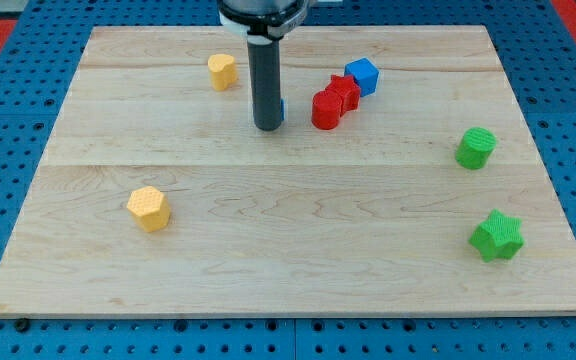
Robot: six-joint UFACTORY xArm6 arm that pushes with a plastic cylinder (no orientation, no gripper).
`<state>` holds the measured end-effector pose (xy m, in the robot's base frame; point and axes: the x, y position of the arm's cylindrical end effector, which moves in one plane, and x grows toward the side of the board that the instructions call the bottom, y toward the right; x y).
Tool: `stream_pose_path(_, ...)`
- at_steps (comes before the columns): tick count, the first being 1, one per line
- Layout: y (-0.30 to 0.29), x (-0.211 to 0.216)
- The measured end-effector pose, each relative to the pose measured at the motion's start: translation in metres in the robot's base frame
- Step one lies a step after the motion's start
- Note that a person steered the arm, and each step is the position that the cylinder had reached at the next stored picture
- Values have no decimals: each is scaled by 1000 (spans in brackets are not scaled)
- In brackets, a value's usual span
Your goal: Move the blue triangle towards top center
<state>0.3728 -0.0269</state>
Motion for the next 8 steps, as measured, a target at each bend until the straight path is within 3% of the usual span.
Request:
stream_pose_path(5, -34, -54)
stream_pose_path(8, -23, -66)
